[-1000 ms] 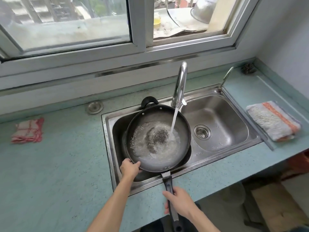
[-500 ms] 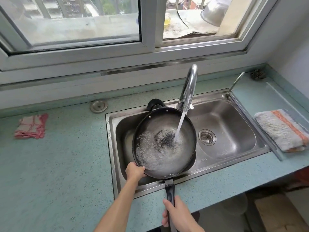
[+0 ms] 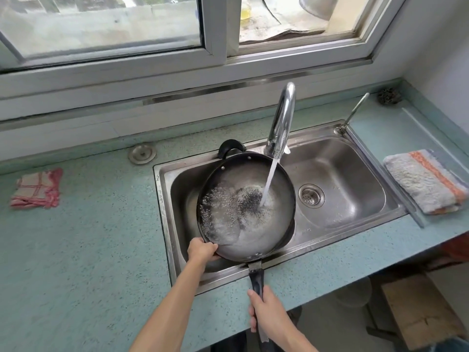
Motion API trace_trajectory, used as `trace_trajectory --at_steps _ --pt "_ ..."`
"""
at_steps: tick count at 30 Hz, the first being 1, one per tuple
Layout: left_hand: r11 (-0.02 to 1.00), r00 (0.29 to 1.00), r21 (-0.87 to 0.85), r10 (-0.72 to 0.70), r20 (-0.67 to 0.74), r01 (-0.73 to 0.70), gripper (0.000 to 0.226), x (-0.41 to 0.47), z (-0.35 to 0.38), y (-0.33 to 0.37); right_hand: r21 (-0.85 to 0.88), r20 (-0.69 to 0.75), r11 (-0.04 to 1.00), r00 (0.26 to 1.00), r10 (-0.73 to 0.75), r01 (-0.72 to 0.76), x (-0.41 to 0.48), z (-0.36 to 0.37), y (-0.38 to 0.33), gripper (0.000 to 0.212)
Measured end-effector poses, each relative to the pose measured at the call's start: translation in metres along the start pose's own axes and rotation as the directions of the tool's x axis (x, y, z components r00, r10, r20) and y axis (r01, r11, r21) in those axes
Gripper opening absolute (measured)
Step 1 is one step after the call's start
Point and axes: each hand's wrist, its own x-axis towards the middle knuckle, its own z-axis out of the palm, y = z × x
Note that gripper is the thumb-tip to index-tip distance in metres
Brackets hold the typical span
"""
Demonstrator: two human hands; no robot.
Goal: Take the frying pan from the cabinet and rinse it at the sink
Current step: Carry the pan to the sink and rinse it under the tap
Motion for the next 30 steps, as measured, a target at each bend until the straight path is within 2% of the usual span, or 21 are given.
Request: trace_trajectory --at_steps 2,10,15,20,30 --pt "1.000 1.000 -0.020 0.006 0.011 -0.006 0.010 0.000 -0.003 -0.003 -0.005 -0.023 1.000 1.000 -0.014 0.013 0.000 0.000 0.002 0.021" --pt "0.994 0.998 -0.096 0.050 0.041 -0.046 0.020 0.000 -0.014 -0.007 -0.010 -0.108 0.999 0.993 -0.045 0.044 0.001 -0.003 0.009 0.037" --pt "0.994 0.997 -0.101 0.050 0.066 -0.043 0.036 0.001 -0.020 -0.006 -0.032 -0.117 0.996 0.989 -0.089 0.086 0.002 -0.004 0.012 0.032" --pt "0.995 0.993 -0.083 0.057 0.103 -0.049 0.028 -0.004 -0.022 0.002 -0.053 -0.105 0.993 0.989 -0.108 0.103 0.003 -0.007 0.013 0.031" --pt "0.987 0.984 -0.159 0.024 0.174 0.004 0.044 -0.018 -0.025 0.009 -0.017 -0.092 0.995 0.991 -0.098 0.097 0.007 -0.012 0.019 0.030"
